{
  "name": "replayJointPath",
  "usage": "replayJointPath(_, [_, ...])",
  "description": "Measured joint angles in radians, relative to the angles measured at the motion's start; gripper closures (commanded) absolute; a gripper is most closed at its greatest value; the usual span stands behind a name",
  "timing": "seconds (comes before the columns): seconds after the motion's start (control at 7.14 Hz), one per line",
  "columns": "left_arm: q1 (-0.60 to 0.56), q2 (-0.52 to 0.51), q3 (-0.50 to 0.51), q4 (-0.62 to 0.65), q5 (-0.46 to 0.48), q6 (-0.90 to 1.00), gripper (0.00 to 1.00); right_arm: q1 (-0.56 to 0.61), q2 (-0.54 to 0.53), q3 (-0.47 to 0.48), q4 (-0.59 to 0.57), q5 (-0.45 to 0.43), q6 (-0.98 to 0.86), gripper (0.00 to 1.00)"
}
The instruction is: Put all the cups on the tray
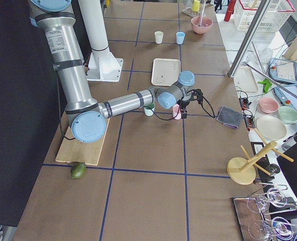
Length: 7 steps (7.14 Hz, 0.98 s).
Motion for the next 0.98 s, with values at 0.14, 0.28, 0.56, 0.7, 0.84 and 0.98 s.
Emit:
replayJointPath(0.14, [0.000,0.000,0.000,0.000,0.000,0.000,0.00,-0.019,0.000,-0.011,0.000,-0.012,0.002,0.76])
replayJointPath(0.28, [0.001,0.000,0.000,0.000,0.000,0.000,0.00,-0.034,0.003,-0.021,-0.001,-0.016,0.006,0.90])
replayJointPath(0.56, [0.001,-0.001,0.002,0.000,0.000,0.000,0.00,-0.045,0.011,-0.031,-0.002,-0.017,0.013,0.98])
replayJointPath(0.7, [0.002,-0.001,0.004,0.000,0.000,0.000,0.00,-0.046,0.017,-0.029,-0.002,-0.017,0.015,1.00])
replayJointPath(0.84, [0.002,-0.001,0.004,0.000,0.000,0.000,0.00,-0.045,0.032,-0.026,-0.002,-0.015,0.034,1.00])
replayJointPath(0.98, [0.003,-0.001,0.004,0.000,0.000,0.000,0.00,-0.047,0.064,-0.023,-0.004,-0.012,0.092,1.00])
